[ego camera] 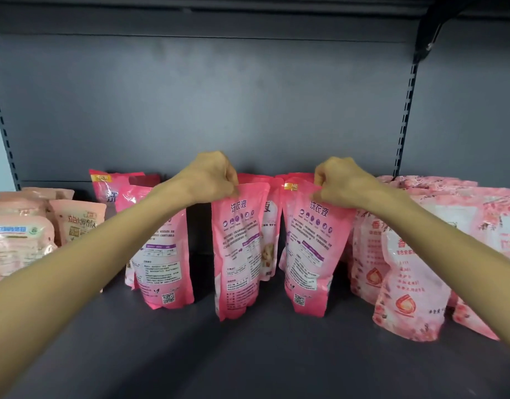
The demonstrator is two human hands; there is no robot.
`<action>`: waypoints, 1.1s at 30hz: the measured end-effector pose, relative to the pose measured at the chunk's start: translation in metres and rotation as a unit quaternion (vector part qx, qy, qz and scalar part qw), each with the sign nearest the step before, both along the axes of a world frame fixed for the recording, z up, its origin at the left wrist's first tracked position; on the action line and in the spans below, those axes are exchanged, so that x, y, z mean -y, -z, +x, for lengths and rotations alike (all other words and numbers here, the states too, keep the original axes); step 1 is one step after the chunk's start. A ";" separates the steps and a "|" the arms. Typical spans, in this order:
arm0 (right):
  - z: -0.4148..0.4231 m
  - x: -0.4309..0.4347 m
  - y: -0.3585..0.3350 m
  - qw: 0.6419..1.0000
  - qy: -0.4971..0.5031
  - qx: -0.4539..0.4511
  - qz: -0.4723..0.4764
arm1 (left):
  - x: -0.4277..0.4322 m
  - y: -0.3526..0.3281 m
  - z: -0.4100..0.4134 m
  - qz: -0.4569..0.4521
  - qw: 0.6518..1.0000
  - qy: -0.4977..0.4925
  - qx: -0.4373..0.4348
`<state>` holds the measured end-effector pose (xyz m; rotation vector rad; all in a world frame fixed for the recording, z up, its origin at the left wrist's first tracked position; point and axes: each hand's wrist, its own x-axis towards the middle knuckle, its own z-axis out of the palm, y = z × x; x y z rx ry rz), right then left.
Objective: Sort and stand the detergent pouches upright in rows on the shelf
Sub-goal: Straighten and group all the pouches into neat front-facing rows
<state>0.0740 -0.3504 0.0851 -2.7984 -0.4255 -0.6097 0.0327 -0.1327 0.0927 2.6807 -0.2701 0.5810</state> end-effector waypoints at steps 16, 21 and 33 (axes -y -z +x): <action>-0.011 0.052 -0.020 0.967 -0.205 -0.144 0.038 | -0.008 -0.008 0.010 0.003 0.996 0.052 -0.076; -0.003 0.048 -0.015 0.970 -0.220 -0.075 -0.069 | -0.015 -0.009 0.014 0.019 0.991 0.109 -0.077; 0.008 0.033 -0.011 0.968 -0.241 -0.028 -0.061 | -0.032 -0.011 0.024 0.048 0.968 0.227 -0.095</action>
